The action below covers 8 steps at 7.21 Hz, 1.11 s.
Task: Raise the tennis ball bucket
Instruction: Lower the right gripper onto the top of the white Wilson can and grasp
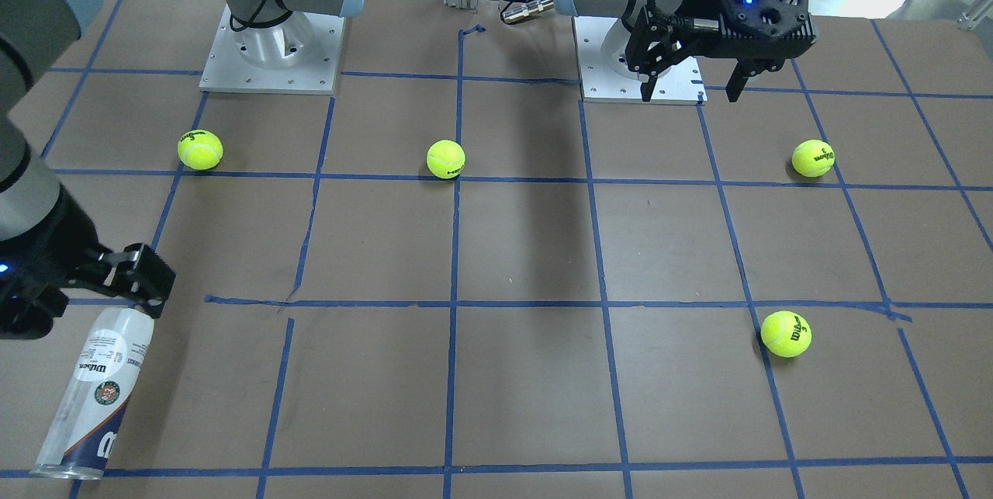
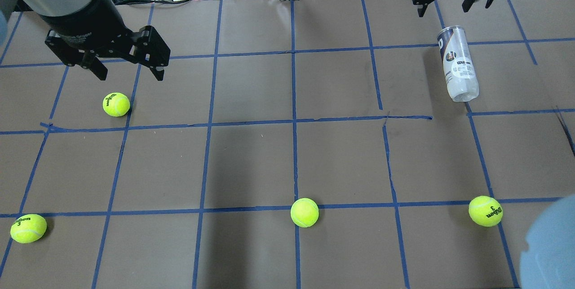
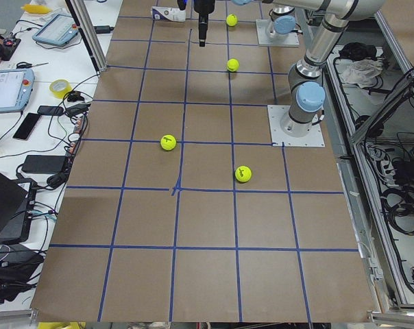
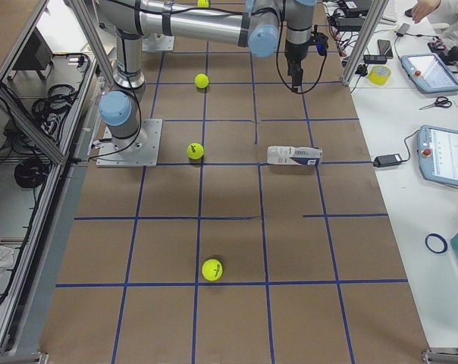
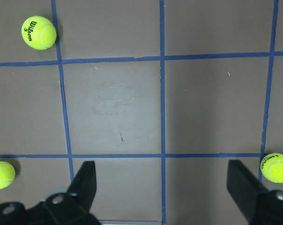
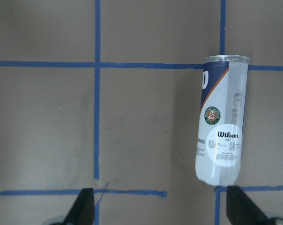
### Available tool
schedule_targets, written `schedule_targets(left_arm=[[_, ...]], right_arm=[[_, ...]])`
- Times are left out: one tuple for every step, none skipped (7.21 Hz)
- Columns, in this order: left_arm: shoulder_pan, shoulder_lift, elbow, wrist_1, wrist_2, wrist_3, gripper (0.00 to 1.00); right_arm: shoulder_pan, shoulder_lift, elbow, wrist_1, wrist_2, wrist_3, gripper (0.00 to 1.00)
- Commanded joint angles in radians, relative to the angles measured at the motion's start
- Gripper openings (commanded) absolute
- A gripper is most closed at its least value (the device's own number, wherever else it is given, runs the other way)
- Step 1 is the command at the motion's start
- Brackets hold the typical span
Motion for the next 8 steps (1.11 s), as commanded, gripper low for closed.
schedule_targets(left_arm=[[-0.002,-0.001,-0.002,0.0,-0.001,0.001,1.0],[0.0,0.0,-0.002,0.0,-0.001,0.001,1.0],[-0.002,-0.001,-0.001,0.0,-0.003,0.001,1.0],[-0.002,0.0,-0.002,0.0,-0.008,-0.001,1.0],[-0.002,0.0,-0.001,0.0,-0.006,-0.001,1.0],[-0.002,0.0,-0.001,0.0,-0.006,-0.001,1.0],[-0.002,0.0,-0.001,0.0,-0.006,0.0,1.0],[0.001,0.0,-0.001,0.0,-0.006,0.001,1.0]], right_arm=[[-0.089,0.15,-0.001,-0.163,-0.026,-0.045,1.0],[-0.096,0.233,-0.004,-0.298,-0.046,-0.1,1.0],[-0.122,0.291,-0.022,-0.371,-0.064,-0.152,1.0],[-0.127,0.333,-0.031,-0.376,-0.054,-0.156,1.0],[-0.127,0.343,-0.033,-0.375,-0.048,-0.159,1.0],[-0.129,0.361,-0.033,-0.378,-0.046,-0.186,1.0],[-0.129,0.401,-0.036,-0.38,-0.045,-0.185,1.0],[-0.129,0.415,-0.053,-0.396,-0.022,-0.193,1.0]])
